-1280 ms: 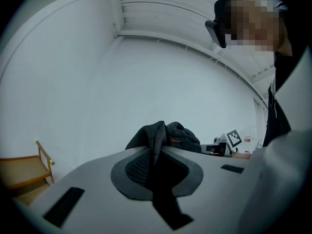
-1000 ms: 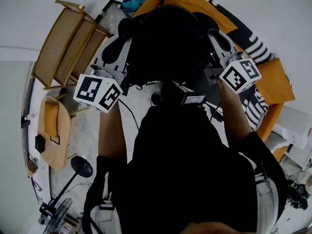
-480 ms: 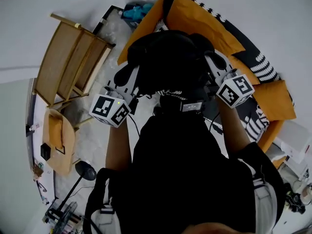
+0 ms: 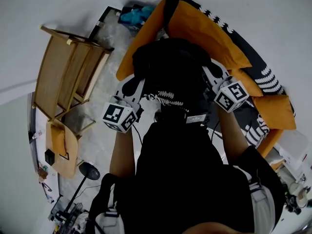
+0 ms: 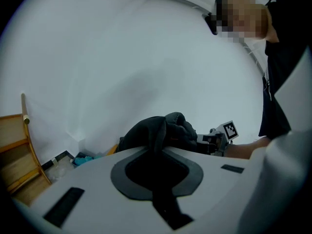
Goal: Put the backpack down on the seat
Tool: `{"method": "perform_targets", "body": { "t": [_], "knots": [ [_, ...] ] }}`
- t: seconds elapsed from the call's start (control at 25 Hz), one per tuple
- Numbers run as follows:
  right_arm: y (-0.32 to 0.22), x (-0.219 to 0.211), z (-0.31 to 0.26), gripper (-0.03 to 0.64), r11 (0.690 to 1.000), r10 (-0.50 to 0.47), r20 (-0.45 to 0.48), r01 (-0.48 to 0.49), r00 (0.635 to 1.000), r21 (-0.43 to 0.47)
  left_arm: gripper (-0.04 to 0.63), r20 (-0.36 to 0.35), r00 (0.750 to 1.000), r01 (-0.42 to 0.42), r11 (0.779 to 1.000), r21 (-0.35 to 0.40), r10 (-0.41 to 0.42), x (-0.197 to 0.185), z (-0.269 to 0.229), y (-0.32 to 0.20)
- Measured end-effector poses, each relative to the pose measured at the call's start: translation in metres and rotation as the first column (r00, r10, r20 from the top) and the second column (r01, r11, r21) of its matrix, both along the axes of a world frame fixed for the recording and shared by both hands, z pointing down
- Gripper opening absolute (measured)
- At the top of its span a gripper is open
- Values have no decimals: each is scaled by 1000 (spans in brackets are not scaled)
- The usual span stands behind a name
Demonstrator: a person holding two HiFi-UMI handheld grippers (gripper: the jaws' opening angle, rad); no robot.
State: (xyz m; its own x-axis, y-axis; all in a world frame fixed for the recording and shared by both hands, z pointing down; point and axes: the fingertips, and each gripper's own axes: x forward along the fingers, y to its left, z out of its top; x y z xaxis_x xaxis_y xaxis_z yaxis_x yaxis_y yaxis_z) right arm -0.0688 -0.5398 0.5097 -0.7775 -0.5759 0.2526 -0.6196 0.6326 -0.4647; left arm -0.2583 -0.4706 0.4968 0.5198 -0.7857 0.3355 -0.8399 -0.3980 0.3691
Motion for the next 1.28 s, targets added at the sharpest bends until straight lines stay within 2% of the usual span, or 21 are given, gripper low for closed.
{"method": "perform_targets", "body": {
  "t": [0.24, 0.44, 0.6, 0.76, 1.0, 1.28],
  "knots": [
    [-31, 0, 47, 48, 997, 19, -27, -21, 999, -74, 37, 6, 1000, 11, 998, -69, -10, -3, 47, -39],
    [-55, 3, 85, 48, 989, 64, -40, -69, 997, -134, 37, 45, 999, -22, 993, -113, 28, 0, 82, -67],
    [-72, -1, 95, 48, 993, 63, -60, -69, 996, -98, 37, 21, 1000, -4, 995, -97, 6, -5, 92, -90],
    [-95, -7, 108, 48, 995, 55, -97, -63, 994, -80, 37, 31, 999, 17, 995, -95, -14, -11, 105, -115],
    [-131, -7, 140, 48, 983, 128, -146, -145, 981, -112, 37, 57, 998, 17, 991, -130, -9, -8, 131, -148],
    [-165, -15, 174, 48, 979, 133, -227, -164, 965, -122, 38, 71, 996, 62, 975, -211, -48, -20, 166, -189]
  ]
}}
